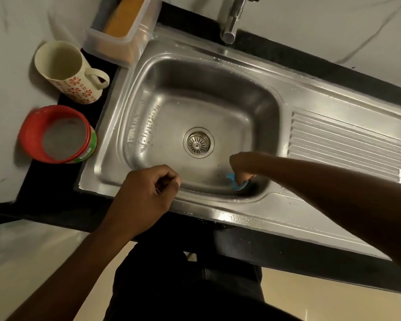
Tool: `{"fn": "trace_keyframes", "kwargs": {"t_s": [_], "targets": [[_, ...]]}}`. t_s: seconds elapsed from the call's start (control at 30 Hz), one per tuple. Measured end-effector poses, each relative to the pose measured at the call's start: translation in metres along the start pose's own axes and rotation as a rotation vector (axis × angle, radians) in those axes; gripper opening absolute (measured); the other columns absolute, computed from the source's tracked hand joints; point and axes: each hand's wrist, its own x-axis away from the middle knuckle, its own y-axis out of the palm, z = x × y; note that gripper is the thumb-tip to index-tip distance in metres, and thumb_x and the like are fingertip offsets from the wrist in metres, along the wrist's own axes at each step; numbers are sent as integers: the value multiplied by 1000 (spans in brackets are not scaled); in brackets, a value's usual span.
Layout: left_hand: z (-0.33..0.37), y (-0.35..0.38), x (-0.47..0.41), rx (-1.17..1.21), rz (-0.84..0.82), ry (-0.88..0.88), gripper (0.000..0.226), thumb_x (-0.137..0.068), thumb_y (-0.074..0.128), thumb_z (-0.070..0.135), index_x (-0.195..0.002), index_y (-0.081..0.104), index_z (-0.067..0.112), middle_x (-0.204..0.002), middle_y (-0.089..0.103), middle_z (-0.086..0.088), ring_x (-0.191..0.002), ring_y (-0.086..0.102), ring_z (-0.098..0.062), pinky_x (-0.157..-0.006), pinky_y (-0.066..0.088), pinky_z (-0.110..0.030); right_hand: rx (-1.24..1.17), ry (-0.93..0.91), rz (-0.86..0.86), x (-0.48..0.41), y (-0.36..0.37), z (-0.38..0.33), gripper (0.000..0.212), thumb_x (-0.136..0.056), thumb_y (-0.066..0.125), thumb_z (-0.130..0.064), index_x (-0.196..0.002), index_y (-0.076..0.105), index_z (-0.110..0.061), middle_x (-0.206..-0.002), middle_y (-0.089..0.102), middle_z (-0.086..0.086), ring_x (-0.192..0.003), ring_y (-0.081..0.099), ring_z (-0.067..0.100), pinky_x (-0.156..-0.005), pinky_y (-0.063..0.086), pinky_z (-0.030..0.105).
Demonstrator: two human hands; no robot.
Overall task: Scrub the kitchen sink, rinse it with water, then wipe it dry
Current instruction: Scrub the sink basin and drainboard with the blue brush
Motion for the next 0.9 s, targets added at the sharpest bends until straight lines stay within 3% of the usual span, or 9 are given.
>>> {"fn": "trace_keyframes", "kwargs": {"t_s": [0.13,0.27,0.37,0.43,0.57,0.63,0.7,0.8,0.9], "targets": [[-1,-2,-1,0,6,-3,11,-97,71,21,-89,75,28,-81,71,22,-81,69,-2,-67,47,-6,-174,90,-149,16,-26,28,37,-88,83,-36,-78,64,-5,-54,48,1,-37,37,12,-37,31,19],[1,-4,-3,9,8,5,13,-97,72,20,-88,75,28,-78,71,21,-78,70,-4,-67,48,-8,-257,88,-147,41,-27,42,34,-87,83,-35,-86,70,-4,-51,44,-1,-36,30,12,-38,25,16],[0,-6,-3,0,3,6,12,-97,72,20,-88,75,28,-77,71,21,-77,70,-4,-67,48,-9,-295,28,-57,35,-13,25,30,-88,83,-28,-78,69,-4,-48,51,-3,-36,39,10,-37,32,18],[0,-8,-3,-4,-6,0,13,-98,72,22,-87,74,28,-76,71,21,-76,69,-5,-66,48,-9,-270,26,3,23,-5,5,24,-90,81,-26,-88,71,-5,-62,63,-1,-47,52,10,-41,40,17],[-5,-19,-6,-14,11,1,12,-98,71,23,-88,74,28,-76,71,21,-77,70,-4,-67,48,-9,-134,54,61,-4,7,-28,46,-91,79,-28,-125,68,1,-111,71,9,-86,62,20,-72,48,25],[-9,-25,-7,-21,24,4,12,-98,71,23,-88,74,29,-78,72,20,-79,70,-4,-68,48,-9,-124,37,42,3,2,-29,45,-93,78,-24,-127,66,2,-116,71,10,-87,61,20,-65,47,22],[-12,-28,-7,-20,26,5,13,-98,71,23,-87,73,30,-78,72,20,-79,70,-4,-68,48,-9,-150,21,-2,18,-6,-20,38,-93,78,-20,-120,67,3,-101,71,7,-78,62,18,-51,42,17],[-15,-31,-4,-10,37,3,13,-98,71,23,-87,74,29,-77,72,20,-77,71,-5,-68,50,-11,-225,62,-33,27,-16,7,20,-90,79,-16,-83,68,-1,-51,57,-3,-40,48,10,-38,35,18],[-18,-30,-1,4,33,-9,13,-98,71,23,-87,73,30,-77,72,19,-76,72,-6,-69,53,-14,-352,125,-107,19,-17,15,25,-91,78,-16,-73,66,-5,-47,49,-3,-36,38,10,-38,31,18]]}}
